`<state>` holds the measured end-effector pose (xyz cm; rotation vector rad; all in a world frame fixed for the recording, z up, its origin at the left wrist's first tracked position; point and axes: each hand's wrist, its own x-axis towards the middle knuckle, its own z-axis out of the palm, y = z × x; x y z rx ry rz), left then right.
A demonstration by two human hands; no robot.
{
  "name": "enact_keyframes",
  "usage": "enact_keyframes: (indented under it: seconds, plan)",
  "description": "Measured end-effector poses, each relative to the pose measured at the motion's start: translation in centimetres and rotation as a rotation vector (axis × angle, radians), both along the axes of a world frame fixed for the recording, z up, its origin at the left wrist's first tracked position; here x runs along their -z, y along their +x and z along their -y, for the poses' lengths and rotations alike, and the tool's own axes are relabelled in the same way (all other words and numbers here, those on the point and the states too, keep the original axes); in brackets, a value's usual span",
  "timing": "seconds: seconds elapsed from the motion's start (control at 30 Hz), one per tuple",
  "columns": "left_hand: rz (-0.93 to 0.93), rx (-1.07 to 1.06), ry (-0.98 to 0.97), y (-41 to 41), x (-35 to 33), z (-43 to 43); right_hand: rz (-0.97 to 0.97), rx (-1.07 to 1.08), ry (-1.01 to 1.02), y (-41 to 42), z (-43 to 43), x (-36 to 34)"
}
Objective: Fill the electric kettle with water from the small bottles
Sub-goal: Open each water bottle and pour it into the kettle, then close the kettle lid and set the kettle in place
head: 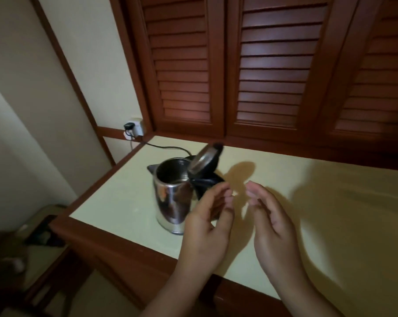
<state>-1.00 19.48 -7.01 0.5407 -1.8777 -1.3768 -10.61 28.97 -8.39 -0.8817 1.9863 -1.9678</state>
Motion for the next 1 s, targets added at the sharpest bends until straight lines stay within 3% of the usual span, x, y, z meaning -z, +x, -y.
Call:
enact_keyframes:
  seconds: [0.23,0.43,0.73,1.0]
  plan:
    - [-0.021,0.114,0.022,7.4,-1.2,7.7,0.041,0.313,-0.111,5.3,5.5,-0.4]
    - [-0.039,0.138,-0.068,9.2,-2.0,12.9,-0.037,0.472,-0.117,7.9,7.4,-2.6]
    - [0.154,0.107,-0.412,6.6,-1.5,18.0,-0.082,0.417,-0.015,8.4,9.9,-5.0]
    - [0.295,0.183,-0.383,6.0,-1.2,19.3,-0.163,0.436,0.071,7.9,11.3,-5.2]
